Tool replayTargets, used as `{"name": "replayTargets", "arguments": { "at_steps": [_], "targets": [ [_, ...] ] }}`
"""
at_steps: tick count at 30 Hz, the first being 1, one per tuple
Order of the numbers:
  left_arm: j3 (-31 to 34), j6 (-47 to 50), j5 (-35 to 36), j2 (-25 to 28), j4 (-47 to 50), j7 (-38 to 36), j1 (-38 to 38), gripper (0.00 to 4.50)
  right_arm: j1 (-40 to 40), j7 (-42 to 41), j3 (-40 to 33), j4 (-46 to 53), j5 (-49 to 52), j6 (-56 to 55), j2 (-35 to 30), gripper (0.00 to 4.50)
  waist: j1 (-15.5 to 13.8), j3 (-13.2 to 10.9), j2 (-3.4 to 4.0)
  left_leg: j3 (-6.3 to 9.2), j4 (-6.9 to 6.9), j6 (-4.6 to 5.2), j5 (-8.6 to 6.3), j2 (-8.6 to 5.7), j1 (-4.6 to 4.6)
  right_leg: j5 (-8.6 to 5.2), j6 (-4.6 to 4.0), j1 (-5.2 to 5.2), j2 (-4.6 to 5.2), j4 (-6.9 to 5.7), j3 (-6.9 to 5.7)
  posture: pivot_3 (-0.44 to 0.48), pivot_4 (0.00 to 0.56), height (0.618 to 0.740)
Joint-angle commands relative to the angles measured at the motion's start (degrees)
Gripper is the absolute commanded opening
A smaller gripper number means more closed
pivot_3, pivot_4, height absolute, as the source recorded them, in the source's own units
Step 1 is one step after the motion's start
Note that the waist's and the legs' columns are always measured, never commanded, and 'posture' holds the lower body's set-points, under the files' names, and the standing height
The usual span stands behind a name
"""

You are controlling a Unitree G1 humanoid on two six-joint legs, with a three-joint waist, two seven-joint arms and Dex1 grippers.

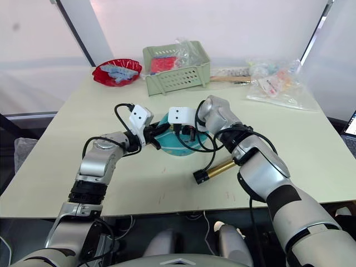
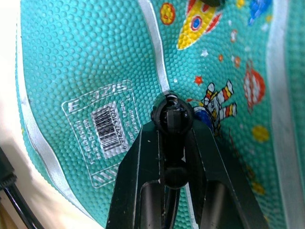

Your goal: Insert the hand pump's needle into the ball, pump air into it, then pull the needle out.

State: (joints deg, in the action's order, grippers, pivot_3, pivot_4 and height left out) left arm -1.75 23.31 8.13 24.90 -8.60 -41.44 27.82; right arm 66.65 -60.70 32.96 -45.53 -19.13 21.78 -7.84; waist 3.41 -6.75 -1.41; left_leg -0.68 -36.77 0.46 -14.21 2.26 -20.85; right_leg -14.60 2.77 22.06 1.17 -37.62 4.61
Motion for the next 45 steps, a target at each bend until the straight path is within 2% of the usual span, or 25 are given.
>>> {"name": "replayTargets", "arguments": {
  "at_steps": [1,8,10,12,16,20,24,28,32,36,41,45],
  "targets": [
    [-2.57,-0.11,0.4,-0.53,-0.61,-2.44,-0.28,0.0,-3.6,-2.08,-0.58,3.83,-0.46,6.51,-3.4,0.09,-0.18,-0.36,0.41,0.0,0.0,0.0,0.0,-0.03,-0.04,0.0,0.0,0.01,0.06,0.01,0.0,0.0,0.15,0.736],
    [-2.64,-0.57,0.33,-0.57,-1.2,-2.74,-0.04,0.0,-7.64,-5.94,-1.87,19.21,1.2,14.76,-8.78,0.09,-2.0,-0.58,0.69,0.36,-0.11,0.0,0.02,-0.21,-1.3,0.21,0.01,0.82,-0.02,0.07,-0.53,0.0,0.15,0.736],
    [-2.67,-0.58,0.4,-0.52,-1.28,-2.77,0.03,0.0,-8.58,-6.25,-3.41,23.12,2.89,16.82,-9.75,1.09,-2.4,-0.63,0.76,0.55,-0.11,0.0,0.02,-0.23,-1.65,0.22,0.0,1.06,-0.01,0.15,-0.64,0.0,0.15,0.736],
    [-2.72,-0.67,0.4,-0.52,-1.55,-2.79,0.18,0.0,-9.78,-6.21,-5.83,27.93,4.65,17.9,-11.73,1.84,-2.68,-0.69,0.79,0.73,-0.19,0.0,0.03,-0.25,-2.0,0.22,-0.01,1.27,-0.03,0.15,-0.76,0.0,0.15,0.736],
    [-2.89,-0.85,0.37,-0.62,-1.9,-2.92,0.35,0.0,-12.45,-6.11,-11.53,36.34,9.92,18.73,-14.94,3.66,-2.67,-1.14,0.93,0.83,-0.21,0.0,0.03,-0.27,-2.12,0.23,0.0,1.28,-0.01,0.24,-0.86,0.0,0.15,0.736],
    [-2.97,-1.07,0.32,-0.73,-2.26,-2.95,0.59,0.0,-16.03,-6.39,-16.55,44.38,15.77,20.28,-17.67,3.66,-2.75,-1.53,0.95,0.79,-0.27,0.0,0.03,-0.29,-2.18,0.22,0.01,1.28,-0.03,0.23,-0.96,0.0,0.15,0.736],
    [-3.01,-1.13,0.32,-0.87,-2.3,-2.95,0.7,0.0,-23.54,-4.5,-24.69,53.8,23.36,19.18,-18.74,3.66,-2.7,-1.59,0.88,0.78,-0.26,0.01,0.03,-0.28,-2.19,0.22,0.02,1.26,-0.05,0.26,-1.0,0.0,0.15,0.736],
    [-3.02,-1.21,0.32,-0.83,-2.37,-3.11,0.78,0.0,-27.94,0.73,-29.21,58.15,26.69,18.22,-17.99,3.66,-2.65,-1.73,0.82,0.76,-0.3,0.0,0.03,-0.27,-2.2,0.19,0.08,1.25,-0.05,0.26,-1.02,0.0,0.15,0.736],
    [-3.15,-1.32,0.33,-0.72,-2.75,-3.59,1.14,0.0,-34.95,5.85,-37.22,64.13,32.16,14.98,-16.46,3.66,-2.78,-1.86,0.68,0.79,-0.38,0.0,0.04,-0.26,-2.2,0.17,0.14,1.22,-0.06,0.23,-1.07,0.0,0.15,0.736],
    [-3.3,-1.65,0.17,-0.82,-3.32,-3.83,1.48,0.0,-40.31,7.25,-40.25,66.21,34.99,15.6,-18.95,3.66,-2.84,-1.88,0.65,0.78,-0.38,0.0,0.04,-0.26,-2.23,0.19,0.11,1.18,-0.04,0.3,-1.08,0.0,0.15,0.736],
    [-3.83,-2.84,-0.27,-0.75,-4.57,-4.51,2.39,0.0,-57.06,7.47,-49.58,67.34,38.07,6.15,-21.06,3.66,-3.29,-1.9,0.62,0.89,-0.37,0.01,0.03,-0.26,-2.26,0.15,0.14,1.12,-0.05,0.41,-1.22,0.0,0.15,0.736],
    [-4.12,-3.48,-0.44,-0.79,-5.61,-5.25,3.0,0.0,-66.92,6.12,-53.65,68.05,40.27,-0.64,-21.78,3.66,-2.99,-1.91,0.66,0.83,-0.35,0.01,0.03,-0.24,-2.24,0.11,0.23,1.09,-0.06,0.45,-1.18,0.0,0.15,0.736]
  ]
}}
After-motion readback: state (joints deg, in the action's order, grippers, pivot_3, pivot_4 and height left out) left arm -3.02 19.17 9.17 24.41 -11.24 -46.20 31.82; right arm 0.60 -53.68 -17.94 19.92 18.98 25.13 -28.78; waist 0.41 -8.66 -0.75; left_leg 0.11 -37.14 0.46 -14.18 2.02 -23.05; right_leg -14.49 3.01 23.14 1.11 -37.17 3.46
